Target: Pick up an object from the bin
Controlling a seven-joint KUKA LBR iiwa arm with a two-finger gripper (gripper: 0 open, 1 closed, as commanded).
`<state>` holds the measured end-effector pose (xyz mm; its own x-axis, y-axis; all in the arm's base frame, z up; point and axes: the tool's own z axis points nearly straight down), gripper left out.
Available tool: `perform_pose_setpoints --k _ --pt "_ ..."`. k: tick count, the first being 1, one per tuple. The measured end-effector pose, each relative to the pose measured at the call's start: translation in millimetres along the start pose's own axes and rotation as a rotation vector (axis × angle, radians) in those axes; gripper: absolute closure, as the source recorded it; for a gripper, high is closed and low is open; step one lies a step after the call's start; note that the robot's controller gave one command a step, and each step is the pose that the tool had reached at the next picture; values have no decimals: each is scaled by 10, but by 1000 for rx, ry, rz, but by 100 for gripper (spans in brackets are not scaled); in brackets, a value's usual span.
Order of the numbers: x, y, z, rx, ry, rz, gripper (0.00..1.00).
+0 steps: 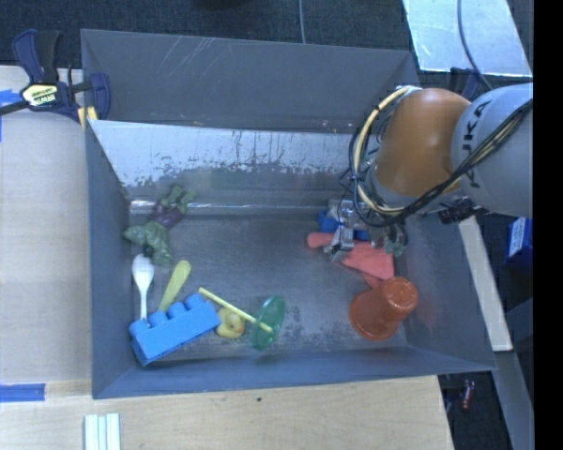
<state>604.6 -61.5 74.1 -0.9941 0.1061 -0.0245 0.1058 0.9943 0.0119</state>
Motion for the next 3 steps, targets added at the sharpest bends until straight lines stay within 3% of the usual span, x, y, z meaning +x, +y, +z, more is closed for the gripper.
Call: perform_pose_setpoints --k 1,2,3 --pt "45 6 -726 0 10 -123 100" --pt "-39 -372 -281 -1 6 -529 100" --pt "44 -261 -986 -3 7 -587 100"
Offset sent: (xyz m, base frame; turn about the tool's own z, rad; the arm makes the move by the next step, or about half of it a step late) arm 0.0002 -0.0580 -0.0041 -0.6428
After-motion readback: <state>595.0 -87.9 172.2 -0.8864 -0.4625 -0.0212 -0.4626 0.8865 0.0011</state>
